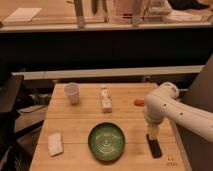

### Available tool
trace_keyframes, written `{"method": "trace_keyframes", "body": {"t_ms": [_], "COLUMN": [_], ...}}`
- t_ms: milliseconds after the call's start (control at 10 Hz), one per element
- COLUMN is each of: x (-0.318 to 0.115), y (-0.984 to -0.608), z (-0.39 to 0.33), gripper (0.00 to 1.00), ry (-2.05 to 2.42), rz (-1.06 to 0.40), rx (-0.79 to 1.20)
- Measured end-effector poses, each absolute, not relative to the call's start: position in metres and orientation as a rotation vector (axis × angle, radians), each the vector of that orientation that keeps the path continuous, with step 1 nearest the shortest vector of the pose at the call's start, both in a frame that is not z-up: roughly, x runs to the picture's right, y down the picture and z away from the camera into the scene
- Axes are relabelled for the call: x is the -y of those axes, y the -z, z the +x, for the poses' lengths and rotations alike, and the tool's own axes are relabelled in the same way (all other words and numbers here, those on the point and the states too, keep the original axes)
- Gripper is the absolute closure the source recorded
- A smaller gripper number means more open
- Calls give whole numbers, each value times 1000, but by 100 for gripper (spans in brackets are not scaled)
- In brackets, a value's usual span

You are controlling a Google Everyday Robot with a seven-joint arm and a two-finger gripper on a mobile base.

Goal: Push the ceramic bowl across the table

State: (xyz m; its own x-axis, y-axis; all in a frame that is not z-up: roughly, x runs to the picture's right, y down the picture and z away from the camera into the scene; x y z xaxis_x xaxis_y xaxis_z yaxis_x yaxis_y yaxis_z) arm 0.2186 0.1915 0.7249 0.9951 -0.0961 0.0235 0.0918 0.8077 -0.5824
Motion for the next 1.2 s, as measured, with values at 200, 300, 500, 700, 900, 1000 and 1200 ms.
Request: {"method": "trace_keyframes", "body": {"t_ms": [200,300,500,700,900,1000,1200], "x": [-205,-206,-211,-217,-221,-222,-225], "y": [-734,-734,-735,-738,-741,-741,-742], "z": [211,211,208,207,205,205,205], "gripper": [20,20,20,20,20,20,20], "ry": [123,127,137,148,157,157,160], "rz": [-633,-634,-640,-645,-647,-648,-652], "rx": [3,3,7,12,15,15,14]}}
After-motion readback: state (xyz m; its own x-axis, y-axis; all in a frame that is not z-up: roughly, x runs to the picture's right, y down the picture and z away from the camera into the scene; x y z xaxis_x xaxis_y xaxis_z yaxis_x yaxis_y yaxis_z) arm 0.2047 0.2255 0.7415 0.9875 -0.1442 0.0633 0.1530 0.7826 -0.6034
